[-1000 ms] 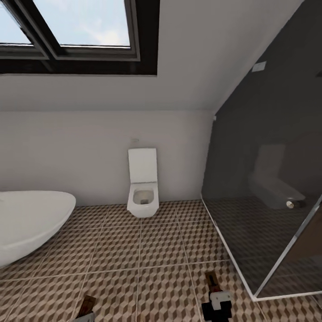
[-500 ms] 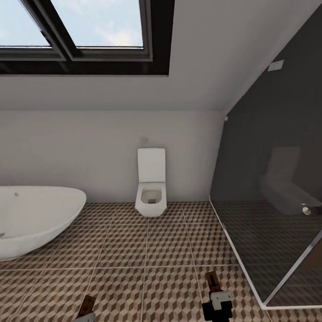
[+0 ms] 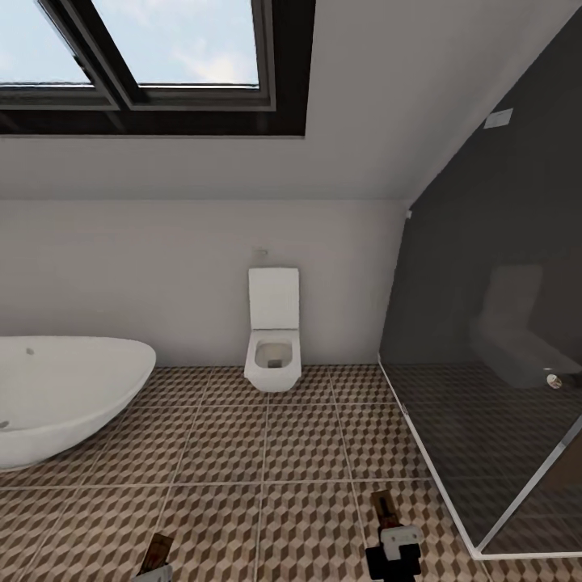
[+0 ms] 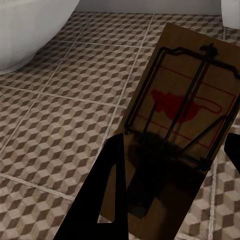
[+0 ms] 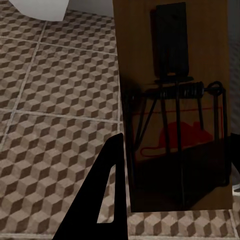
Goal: Take the four mousetraps from the cabinet in the bathroom and place them on the bathroom floor. Make sure all four end up on the same floor surface, and ensure that at least two of them are either under or directly next to the same bathroom sink.
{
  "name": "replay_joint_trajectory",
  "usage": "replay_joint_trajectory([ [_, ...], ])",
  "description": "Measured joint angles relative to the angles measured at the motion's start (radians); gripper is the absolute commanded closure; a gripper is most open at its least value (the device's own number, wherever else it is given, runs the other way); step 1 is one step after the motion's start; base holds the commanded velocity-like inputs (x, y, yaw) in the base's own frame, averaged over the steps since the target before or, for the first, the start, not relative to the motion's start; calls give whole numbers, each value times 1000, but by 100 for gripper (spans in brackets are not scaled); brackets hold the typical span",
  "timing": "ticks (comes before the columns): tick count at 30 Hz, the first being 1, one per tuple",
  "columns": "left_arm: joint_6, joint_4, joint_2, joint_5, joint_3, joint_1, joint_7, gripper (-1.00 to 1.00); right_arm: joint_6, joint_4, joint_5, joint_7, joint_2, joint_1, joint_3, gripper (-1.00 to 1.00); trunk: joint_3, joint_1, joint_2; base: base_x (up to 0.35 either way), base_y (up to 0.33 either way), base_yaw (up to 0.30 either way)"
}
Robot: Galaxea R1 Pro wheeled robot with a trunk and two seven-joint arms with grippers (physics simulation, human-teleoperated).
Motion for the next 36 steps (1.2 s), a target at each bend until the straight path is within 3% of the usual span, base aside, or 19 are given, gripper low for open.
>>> replay_joint_trajectory([
  [5, 8, -2, 1, 1, 1, 1, 1, 100, 3, -10, 3, -3, 6, 0, 1, 100, 0, 0, 0, 0, 0, 0],
  [7, 68, -4, 4, 1, 4, 1, 2, 100, 6, -14, 4, -9, 6, 0, 0, 100, 0, 0, 0, 0, 0, 0],
  [9, 233, -37, 22, -6, 8, 0, 5, 100, 24, -21, 5, -29, 7, -2, 0, 100, 0, 0, 0, 0, 0, 0],
  [11, 445, -137, 49, -15, 7, -3, 6, 100, 71, -46, 8, -64, 8, -8, 1, 100, 0, 0, 0, 0, 0, 0],
  [12, 501, -174, 61, -17, 8, -4, 7, 100, 89, -59, 8, -75, 8, -10, 1, 100, 0, 0, 0, 0, 0, 0],
  [15, 776, -448, 149, -27, 9, -8, 8, 100, 224, -192, 16, -150, 2, -38, 3, 100, 1, 0, 0, 0, 0, 0],
  [17, 871, -584, 192, -24, 16, -11, 11, 100, 298, -265, 18, -194, -5, -58, 1, 100, 1, 0, 0, 0, 0, 0],
  [19, 967, -695, 226, -25, 48, -27, 33, 100, 370, -326, 17, -232, -8, -86, -1, 100, 0, 0, 0, 0, 0, 0],
  [21, 1138, -812, 250, -33, 159, -103, 88, 100, 477, -388, 20, -262, -10, -151, -1, 100, 1, 0, 0, 0, 0, 0],
  [24, 1293, -871, 257, -55, 246, -179, 115, 100, 569, -413, 19, -270, -9, -231, -3, 100, 1, 0, 0, 0, 0, 0],
  [26, 1354, -898, 259, -90, 274, -247, 125, 100, 640, -420, 13, -271, -8, -301, -4, 100, 1, 0, 0, 0, 0, 0],
  [30, 1411, -915, 258, -150, 291, -332, 131, 100, 750, -425, 5, -269, -7, -400, -16, 100, 0, 0, 0, 0, 0, 0],
  [32, 1462, -915, 253, -177, 295, -372, 134, 100, 816, -426, 5, -255, -6, -455, -43, 100, 0, 0, 0, 0, 0, 0],
  [34, 1490, -914, 249, -199, 304, -402, 136, 100, 879, -427, 6, -192, -6, -501, -92, 100, 1, 0, 0, 0, 0, 0],
  [36, 1458, -912, 246, -206, 311, -411, 135, 100, 905, -427, 6, -112, -6, -518, -120, 100, 0, 0, 0, 0, 0, 0],
])
